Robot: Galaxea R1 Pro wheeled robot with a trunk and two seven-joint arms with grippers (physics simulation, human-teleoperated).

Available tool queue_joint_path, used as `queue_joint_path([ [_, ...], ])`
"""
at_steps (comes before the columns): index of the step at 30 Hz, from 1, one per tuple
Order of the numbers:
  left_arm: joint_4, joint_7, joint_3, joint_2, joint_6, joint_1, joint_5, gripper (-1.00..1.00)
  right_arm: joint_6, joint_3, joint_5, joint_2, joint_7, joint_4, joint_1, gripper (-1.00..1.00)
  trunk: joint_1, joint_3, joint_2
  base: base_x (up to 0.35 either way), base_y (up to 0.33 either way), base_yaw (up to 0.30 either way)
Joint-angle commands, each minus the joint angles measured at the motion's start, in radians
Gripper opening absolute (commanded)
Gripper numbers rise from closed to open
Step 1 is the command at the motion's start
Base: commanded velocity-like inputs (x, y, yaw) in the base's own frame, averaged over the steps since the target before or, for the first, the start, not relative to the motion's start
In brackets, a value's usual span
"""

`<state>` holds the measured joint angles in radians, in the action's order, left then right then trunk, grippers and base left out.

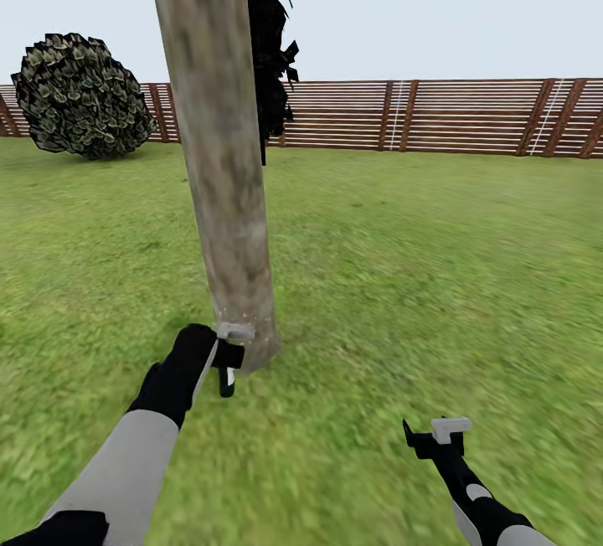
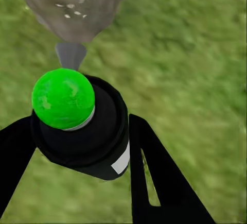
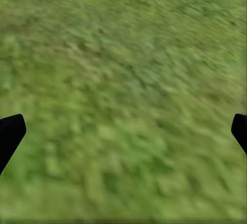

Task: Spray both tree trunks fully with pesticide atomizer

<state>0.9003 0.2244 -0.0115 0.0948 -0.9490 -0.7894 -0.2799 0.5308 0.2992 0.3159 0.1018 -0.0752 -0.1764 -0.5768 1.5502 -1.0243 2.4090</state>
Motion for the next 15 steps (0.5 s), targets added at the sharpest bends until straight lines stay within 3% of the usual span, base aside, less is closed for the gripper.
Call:
queue_joint_path([
  [1,0.0,0.0,0.0,0.007,-0.001,-0.003,-0.016,-1.0,0.0,0.0,0.0,0.0,0.0,0.0,0.0,1.0,0.0,0.0,0.0,0.0,0.0,0.0],
  [3,0.0,0.0,-0.003,0.006,-0.006,-0.005,-0.014,-1.0,0.0,0.0,0.0,0.0,0.0,0.0,0.0,1.0,0.0,0.0,0.0,0.0,0.0,0.0],
  [6,0.0,0.001,-0.016,-0.075,-0.012,-0.007,-0.012,-1.0,0.0,0.0,0.0,0.0,0.0,0.0,0.0,1.0,0.0,0.0,0.0,0.0,0.0,0.0],
  [9,0.001,0.002,-0.038,-0.126,-0.014,-0.007,-0.009,-1.0,0.0,0.0,0.0,-0.001,0.0,0.0,0.0,1.0,0.0,0.0,0.0,0.0,0.0,0.0],
  [12,0.002,0.001,-0.036,-0.117,-0.014,-0.006,-0.009,-1.0,0.0,0.0,0.0,-0.001,0.0,0.0,0.0,1.0,0.0,0.0,0.0,0.0,0.0,0.0],
  [15,0.032,0.0,-0.03,-0.036,-0.024,-0.007,-0.014,-1.0,0.0,0.0,0.0,-0.001,0.0,0.0,0.0,1.0,0.0,0.0,0.0,0.0,0.0,0.0],
])
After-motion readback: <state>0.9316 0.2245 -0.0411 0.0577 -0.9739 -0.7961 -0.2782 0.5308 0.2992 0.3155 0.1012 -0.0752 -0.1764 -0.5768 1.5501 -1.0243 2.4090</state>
